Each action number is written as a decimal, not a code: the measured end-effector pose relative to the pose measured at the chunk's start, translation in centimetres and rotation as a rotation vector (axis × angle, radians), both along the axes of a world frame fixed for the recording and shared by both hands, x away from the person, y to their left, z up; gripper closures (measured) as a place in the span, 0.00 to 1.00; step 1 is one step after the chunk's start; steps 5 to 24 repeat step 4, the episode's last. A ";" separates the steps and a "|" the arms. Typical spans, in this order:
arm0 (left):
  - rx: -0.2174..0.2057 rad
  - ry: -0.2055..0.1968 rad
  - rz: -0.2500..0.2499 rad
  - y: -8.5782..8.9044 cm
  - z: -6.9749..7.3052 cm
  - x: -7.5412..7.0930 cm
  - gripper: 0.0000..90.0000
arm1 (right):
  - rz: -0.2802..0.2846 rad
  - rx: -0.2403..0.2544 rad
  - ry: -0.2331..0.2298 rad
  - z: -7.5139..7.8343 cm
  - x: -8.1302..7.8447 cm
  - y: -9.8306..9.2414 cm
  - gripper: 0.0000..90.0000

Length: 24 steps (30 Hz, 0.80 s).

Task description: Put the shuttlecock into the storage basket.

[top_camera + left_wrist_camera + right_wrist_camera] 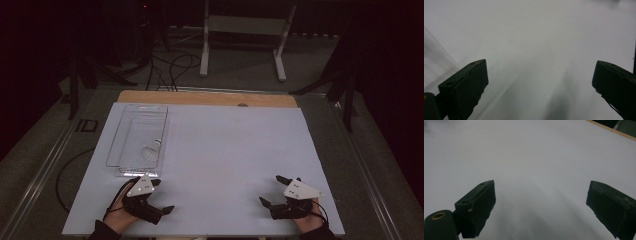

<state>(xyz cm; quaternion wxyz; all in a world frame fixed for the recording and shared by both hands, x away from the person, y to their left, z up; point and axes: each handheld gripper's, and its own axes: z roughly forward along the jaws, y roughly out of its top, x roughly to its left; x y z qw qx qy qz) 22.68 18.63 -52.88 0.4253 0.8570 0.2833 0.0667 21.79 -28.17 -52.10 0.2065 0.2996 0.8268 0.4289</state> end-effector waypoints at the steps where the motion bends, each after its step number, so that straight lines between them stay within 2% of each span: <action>1: -0.001 -0.005 0.005 0.0 0.0 0.0 0.01 | -0.001 0.002 0.005 0.0 0.0 0.0 0.10; 24: 0.001 -0.005 0.004 0.1 -0.1 0.1 0.01 | -0.002 0.003 0.006 0.0 0.0 0.0 0.10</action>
